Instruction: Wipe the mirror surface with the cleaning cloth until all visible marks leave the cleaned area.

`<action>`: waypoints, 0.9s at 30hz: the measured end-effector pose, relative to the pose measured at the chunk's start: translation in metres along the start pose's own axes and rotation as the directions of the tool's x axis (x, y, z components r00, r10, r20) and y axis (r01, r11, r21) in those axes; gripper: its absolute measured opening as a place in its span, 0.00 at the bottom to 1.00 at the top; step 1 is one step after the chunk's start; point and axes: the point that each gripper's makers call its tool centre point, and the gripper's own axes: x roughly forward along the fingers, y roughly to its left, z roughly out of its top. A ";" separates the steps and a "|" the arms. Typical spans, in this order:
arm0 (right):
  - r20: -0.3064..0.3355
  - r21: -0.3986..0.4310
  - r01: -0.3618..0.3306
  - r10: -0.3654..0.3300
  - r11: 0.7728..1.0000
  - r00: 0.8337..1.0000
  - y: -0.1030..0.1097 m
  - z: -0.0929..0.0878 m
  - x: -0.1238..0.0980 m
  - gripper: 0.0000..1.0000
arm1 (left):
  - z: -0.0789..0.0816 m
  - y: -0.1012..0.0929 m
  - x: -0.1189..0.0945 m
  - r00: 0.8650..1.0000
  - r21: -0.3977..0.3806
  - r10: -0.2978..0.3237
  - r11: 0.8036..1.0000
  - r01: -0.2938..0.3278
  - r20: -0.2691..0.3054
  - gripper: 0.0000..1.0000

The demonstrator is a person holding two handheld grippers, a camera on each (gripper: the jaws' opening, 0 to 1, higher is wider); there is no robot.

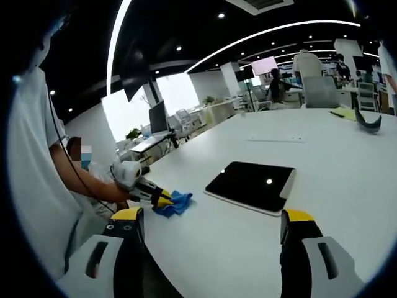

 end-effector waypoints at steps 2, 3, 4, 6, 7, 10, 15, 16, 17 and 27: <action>0.002 0.000 0.003 -0.003 1.000 1.000 -0.001 0.000 -0.001 0.91 | 0.000 0.000 0.000 1.000 -0.006 0.001 1.000 -0.001 0.001 0.03; 0.002 0.001 0.004 -0.004 1.000 1.000 -0.001 0.000 -0.001 0.91 | 0.000 0.000 0.000 1.000 -0.013 0.002 1.000 -0.002 0.000 0.03; 0.002 0.001 0.004 -0.004 1.000 1.000 -0.001 0.000 -0.001 0.91 | 0.000 0.001 -0.001 1.000 -0.016 0.004 1.000 -0.004 -0.002 0.03; 0.002 0.000 0.005 -0.005 1.000 1.000 -0.002 0.000 -0.002 0.91 | 0.001 0.001 -0.001 1.000 -0.017 0.005 1.000 -0.005 -0.002 0.03; 0.003 0.001 0.006 -0.006 1.000 1.000 -0.002 0.000 -0.002 0.91 | 0.001 0.001 -0.001 1.000 -0.017 0.006 1.000 -0.006 -0.002 0.03; 0.005 0.002 0.007 -0.007 1.000 1.000 -0.003 0.000 -0.003 0.91 | 0.003 0.000 -0.002 1.000 -0.022 0.008 1.000 -0.008 0.001 0.03; 0.007 0.003 0.005 -0.005 1.000 1.000 -0.002 0.000 -0.003 0.90 | 0.010 0.000 -0.005 1.000 -0.023 0.012 1.000 -0.012 0.010 0.03; 0.009 0.004 0.004 -0.004 1.000 1.000 -0.002 0.000 -0.003 0.90 | 0.011 0.000 -0.005 1.000 -0.022 0.013 1.000 -0.013 0.013 0.03; 0.009 0.003 0.004 -0.004 1.000 1.000 -0.002 0.000 -0.002 0.90 | 0.013 0.001 -0.006 1.000 -0.021 0.016 1.000 -0.016 0.016 0.03; 0.012 0.005 0.003 -0.003 1.000 1.000 -0.004 0.000 -0.001 0.90 | 0.031 0.006 -0.012 0.999 0.001 0.029 1.000 -0.029 0.043 0.03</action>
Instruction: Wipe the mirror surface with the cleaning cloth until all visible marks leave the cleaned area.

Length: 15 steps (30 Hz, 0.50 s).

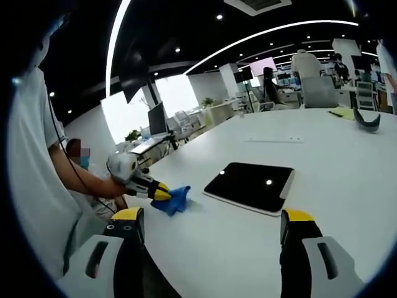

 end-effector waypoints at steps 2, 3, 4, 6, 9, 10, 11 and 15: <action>0.000 0.004 0.000 0.000 1.000 1.000 -0.001 0.000 0.000 0.90 | 0.004 0.002 0.000 1.000 0.003 0.003 1.000 -0.003 0.005 0.03; 0.003 0.002 0.001 -0.001 1.000 1.000 0.000 0.000 0.000 0.90 | 0.006 0.003 0.000 1.000 0.004 0.005 1.000 -0.005 0.008 0.03; 0.003 0.002 0.001 -0.001 1.000 1.000 -0.001 0.001 0.001 0.90 | 0.008 0.005 -0.001 1.000 0.003 0.006 1.000 -0.006 0.011 0.03; 0.004 0.004 0.001 -0.001 1.000 1.000 -0.001 0.001 0.001 0.90 | 0.013 0.007 -0.001 1.000 0.005 0.011 1.000 -0.011 0.019 0.03; 0.007 0.003 0.001 -0.001 1.000 1.000 -0.001 0.002 0.002 0.90 | 0.020 0.011 0.000 1.000 0.012 0.015 1.000 -0.016 0.026 0.03; 0.009 0.004 0.001 -0.001 1.000 1.000 -0.001 0.002 0.002 0.90 | 0.022 0.012 0.001 0.999 0.012 0.015 1.000 -0.015 0.030 0.03; 0.009 0.004 0.001 -0.001 1.000 1.000 -0.001 0.002 0.002 0.90 | 0.024 0.013 0.001 0.999 0.015 0.016 1.000 -0.016 0.032 0.03; 0.010 0.005 0.003 -0.003 1.000 1.000 -0.002 0.003 0.002 0.90 | 0.029 0.020 0.005 0.999 0.017 0.023 1.000 -0.024 0.038 0.03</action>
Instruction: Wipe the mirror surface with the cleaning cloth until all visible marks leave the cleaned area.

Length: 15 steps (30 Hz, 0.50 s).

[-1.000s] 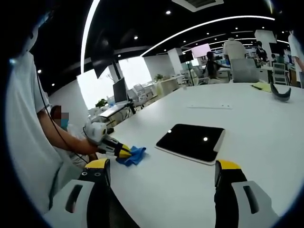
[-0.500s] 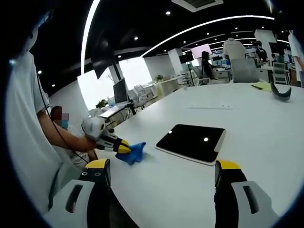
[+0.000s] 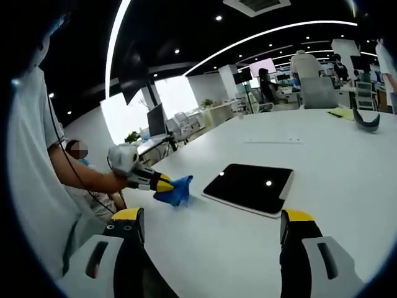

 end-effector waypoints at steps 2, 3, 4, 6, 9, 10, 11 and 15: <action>0.001 0.000 0.001 -0.001 1.000 1.000 0.000 0.001 0.000 0.90 | 0.002 0.004 0.002 1.000 0.002 0.001 1.000 -0.001 0.002 0.03; 0.000 0.000 0.001 -0.001 1.000 1.000 0.000 0.001 0.000 0.90 | 0.003 0.004 0.003 1.000 0.003 0.002 1.000 -0.002 0.004 0.03; 0.001 -0.001 0.003 -0.003 1.000 1.000 -0.001 0.001 0.000 0.90 | 0.006 0.006 0.003 1.000 0.006 0.003 1.000 -0.003 0.007 0.03; 0.005 0.000 0.003 -0.003 1.000 1.000 -0.001 0.001 -0.001 0.90 | 0.008 0.008 0.005 1.000 0.009 0.004 1.000 -0.004 0.011 0.03; 0.005 0.003 0.005 -0.005 1.000 1.000 -0.002 0.001 -0.001 0.90 | 0.012 0.011 0.008 1.000 0.018 0.003 1.000 -0.004 0.013 0.03; 0.004 0.002 0.006 -0.006 1.000 1.000 -0.002 0.001 -0.001 0.90 | 0.013 0.011 0.008 1.000 0.018 0.004 1.000 -0.004 0.013 0.03; 0.003 0.000 0.007 -0.007 1.000 1.000 -0.003 0.001 -0.001 0.90 | 0.014 0.012 0.009 1.000 0.018 0.004 1.000 -0.004 0.015 0.03; 0.003 0.002 0.008 -0.008 1.000 1.000 -0.003 0.001 -0.001 0.90 | 0.018 0.015 0.013 1.000 0.019 0.005 1.000 -0.005 0.021 0.03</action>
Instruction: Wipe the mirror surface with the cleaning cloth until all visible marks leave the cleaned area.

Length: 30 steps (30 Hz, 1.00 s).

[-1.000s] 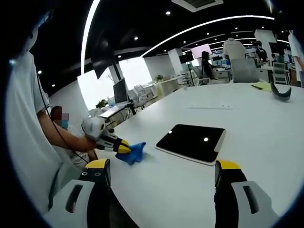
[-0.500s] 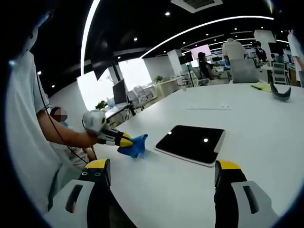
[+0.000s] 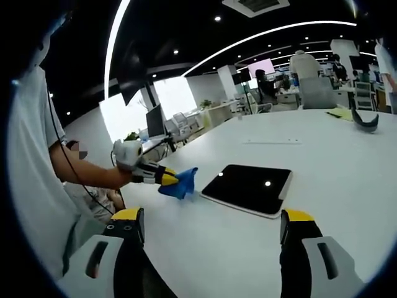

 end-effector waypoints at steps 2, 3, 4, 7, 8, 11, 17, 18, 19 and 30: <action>0.000 0.002 0.000 0.000 1.000 1.000 0.000 0.000 0.000 0.90 | 0.002 0.001 0.002 1.000 0.002 -0.001 1.000 0.001 0.001 0.03; -0.002 0.001 -0.001 0.001 1.000 1.000 0.000 0.000 0.000 0.90 | 0.003 0.002 0.003 1.000 0.004 -0.001 1.000 0.001 0.003 0.03; -0.002 0.000 0.000 0.000 1.000 1.000 0.000 0.001 0.000 0.90 | 0.004 0.003 0.004 1.000 0.003 -0.001 1.000 0.001 0.004 0.03; 0.000 0.003 -0.001 0.001 1.000 1.000 -0.001 0.002 0.001 0.90 | 0.006 0.006 0.007 1.000 0.005 0.000 1.000 0.000 0.006 0.03; 0.002 0.000 0.001 -0.001 1.000 1.000 -0.001 0.002 0.001 0.90 | 0.008 0.008 0.008 1.000 0.005 0.000 1.000 0.000 0.009 0.03; -0.001 0.004 0.000 0.000 1.000 1.000 -0.001 0.002 0.002 0.90 | 0.012 0.011 0.011 1.000 0.010 0.002 1.000 -0.002 0.014 0.03; -0.004 0.005 0.005 -0.005 1.000 1.000 -0.003 0.002 0.002 0.90 | 0.019 0.019 0.019 1.000 0.014 0.003 1.000 -0.004 0.020 0.03; -0.003 0.006 0.005 -0.005 1.000 1.000 -0.003 0.002 0.002 0.90 | 0.019 0.020 0.020 1.000 0.014 0.003 1.000 -0.004 0.021 0.03; -0.004 0.006 0.007 -0.007 1.000 1.000 -0.004 0.002 0.002 0.90 | 0.020 0.021 0.022 1.000 0.016 0.003 1.000 -0.003 0.021 0.03; -0.015 0.010 0.013 -0.013 1.000 1.000 -0.006 -0.001 0.000 0.89 | 0.031 0.033 0.039 1.000 0.025 0.000 1.000 -0.001 0.024 0.03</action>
